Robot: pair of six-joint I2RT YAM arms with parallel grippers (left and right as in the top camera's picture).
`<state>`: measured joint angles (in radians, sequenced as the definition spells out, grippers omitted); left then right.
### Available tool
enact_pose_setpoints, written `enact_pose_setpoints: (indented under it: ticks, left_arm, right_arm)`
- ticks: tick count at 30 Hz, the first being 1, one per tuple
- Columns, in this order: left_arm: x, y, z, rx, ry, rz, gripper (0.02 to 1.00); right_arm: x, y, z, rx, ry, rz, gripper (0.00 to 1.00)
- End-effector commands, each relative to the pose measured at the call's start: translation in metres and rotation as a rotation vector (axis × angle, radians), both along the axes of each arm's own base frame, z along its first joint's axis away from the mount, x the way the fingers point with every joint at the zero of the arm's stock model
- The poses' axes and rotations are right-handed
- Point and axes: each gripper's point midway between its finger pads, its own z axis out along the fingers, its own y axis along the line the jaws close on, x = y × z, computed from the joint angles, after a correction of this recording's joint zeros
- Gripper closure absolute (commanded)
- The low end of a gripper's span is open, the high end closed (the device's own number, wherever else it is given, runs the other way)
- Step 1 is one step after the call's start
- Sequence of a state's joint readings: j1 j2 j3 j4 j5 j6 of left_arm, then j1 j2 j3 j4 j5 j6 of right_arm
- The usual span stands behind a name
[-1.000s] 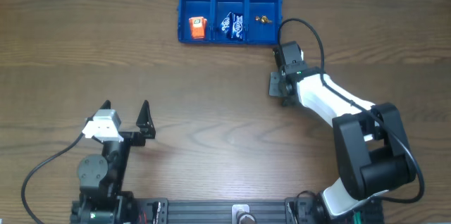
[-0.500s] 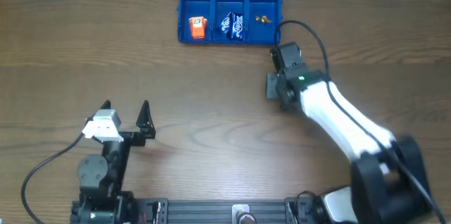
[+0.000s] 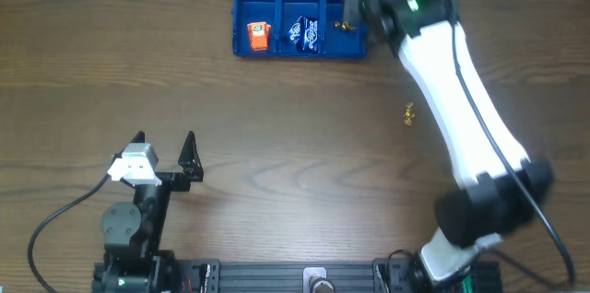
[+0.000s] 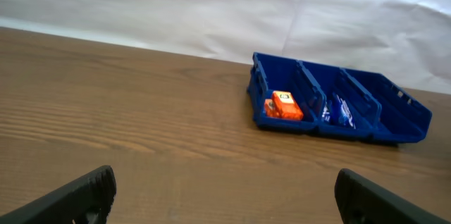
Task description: Sort Candies Into Trays
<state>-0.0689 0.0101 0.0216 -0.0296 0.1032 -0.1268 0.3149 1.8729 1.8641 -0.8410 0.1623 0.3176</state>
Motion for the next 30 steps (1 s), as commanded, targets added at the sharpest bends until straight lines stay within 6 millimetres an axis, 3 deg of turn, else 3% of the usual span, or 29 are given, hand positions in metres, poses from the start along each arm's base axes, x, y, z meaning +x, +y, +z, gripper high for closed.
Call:
enact_pose_setpoints:
  ticks: [1,5,10,13,16,20,23,27,30]
  left_arm:
    - [-0.001,-0.003,-0.016,0.005,0.048,-0.018,0.020]
    - [-0.001,-0.003,-0.016,0.005,0.048,-0.018,0.020]
    - [-0.001,-0.003,-0.016,0.004,0.048,-0.017,0.023]
    - [-0.001,-0.003,-0.016,0.004,0.048,-0.017,0.020]
    - [-0.001,-0.003,-0.016,0.005,0.048,-0.018,0.020]
    - [-0.001,-0.003,-0.016,0.004,0.048,-0.017,0.020]
    - [-0.001,-0.003,-0.016,0.005,0.048,-0.018,0.020]
    - [-0.001,-0.003,-0.016,0.004,0.048,-0.017,0.020]
    - [-0.001,-0.003,-0.016,0.005,0.048,-0.018,0.023]
  right_arm:
    - [0.029,0.000,-0.059,-0.038,0.093,0.004,0.851]
    - [0.037,0.003,-0.089,-0.019,0.136,0.005,0.851]
    - [0.041,0.005,-0.103,-0.022,0.148,0.006,0.842]
    - [0.042,0.005,-0.105,-0.023,0.152,0.006,0.833]
    - [0.043,0.005,-0.104,-0.022,0.144,0.005,0.761]
    - [0.044,0.006,-0.103,-0.020,0.138,0.006,0.546]
    - [0.045,0.006,-0.103,0.002,0.144,0.014,0.441]
    - [0.039,-0.004,-0.100,0.007,0.146,0.001,0.402]
    - [0.023,-0.019,-0.087,-0.015,0.110,-0.029,0.389]
